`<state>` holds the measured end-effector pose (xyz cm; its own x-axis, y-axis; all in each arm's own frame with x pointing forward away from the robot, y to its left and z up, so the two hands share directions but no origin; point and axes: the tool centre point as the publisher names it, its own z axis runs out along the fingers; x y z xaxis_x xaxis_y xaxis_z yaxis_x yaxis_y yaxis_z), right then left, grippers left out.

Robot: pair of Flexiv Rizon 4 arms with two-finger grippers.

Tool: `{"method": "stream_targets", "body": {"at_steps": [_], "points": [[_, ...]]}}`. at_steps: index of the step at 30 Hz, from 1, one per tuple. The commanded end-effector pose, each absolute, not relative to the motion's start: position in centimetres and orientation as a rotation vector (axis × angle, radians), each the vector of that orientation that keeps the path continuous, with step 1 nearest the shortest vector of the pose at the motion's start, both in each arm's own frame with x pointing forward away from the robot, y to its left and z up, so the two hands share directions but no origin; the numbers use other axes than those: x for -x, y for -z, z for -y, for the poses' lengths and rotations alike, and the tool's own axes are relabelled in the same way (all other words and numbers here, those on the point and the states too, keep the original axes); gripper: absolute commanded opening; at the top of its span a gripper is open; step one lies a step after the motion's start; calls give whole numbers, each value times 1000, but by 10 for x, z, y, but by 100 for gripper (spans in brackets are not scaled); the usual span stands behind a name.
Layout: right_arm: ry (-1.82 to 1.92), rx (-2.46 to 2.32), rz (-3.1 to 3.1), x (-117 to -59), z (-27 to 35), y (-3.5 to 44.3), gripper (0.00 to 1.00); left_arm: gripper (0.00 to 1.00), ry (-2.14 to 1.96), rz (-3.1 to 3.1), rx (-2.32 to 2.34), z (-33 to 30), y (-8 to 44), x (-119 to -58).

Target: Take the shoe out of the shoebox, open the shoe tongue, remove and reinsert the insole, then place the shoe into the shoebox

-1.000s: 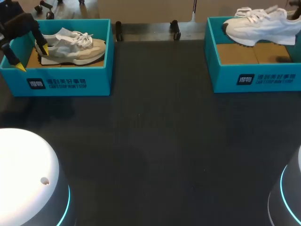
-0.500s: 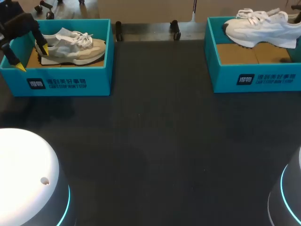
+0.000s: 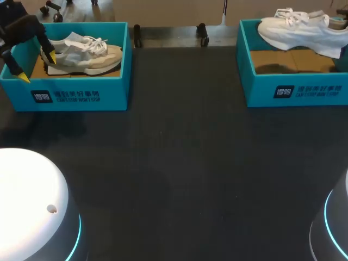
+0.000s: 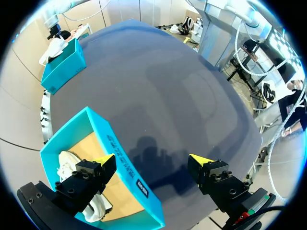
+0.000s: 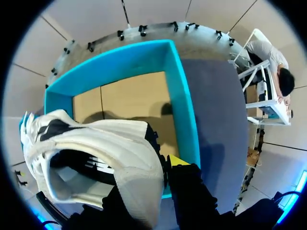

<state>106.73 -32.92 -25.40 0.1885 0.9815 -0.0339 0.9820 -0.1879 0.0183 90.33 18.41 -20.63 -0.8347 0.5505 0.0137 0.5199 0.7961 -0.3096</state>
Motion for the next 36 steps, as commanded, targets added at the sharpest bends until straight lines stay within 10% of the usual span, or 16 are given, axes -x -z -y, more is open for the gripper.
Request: {"method": "stream_targets", "body": {"at_steps": [1, 36], "points": [[23, -2396, -1977, -1067, 329, 252, 0, 100, -447, 2877, 862, -184, 206, -904], [101, -2386, -1843, -1063, 328, 287, 0, 100, -447, 2877, 862, -184, 206, -904]]}}
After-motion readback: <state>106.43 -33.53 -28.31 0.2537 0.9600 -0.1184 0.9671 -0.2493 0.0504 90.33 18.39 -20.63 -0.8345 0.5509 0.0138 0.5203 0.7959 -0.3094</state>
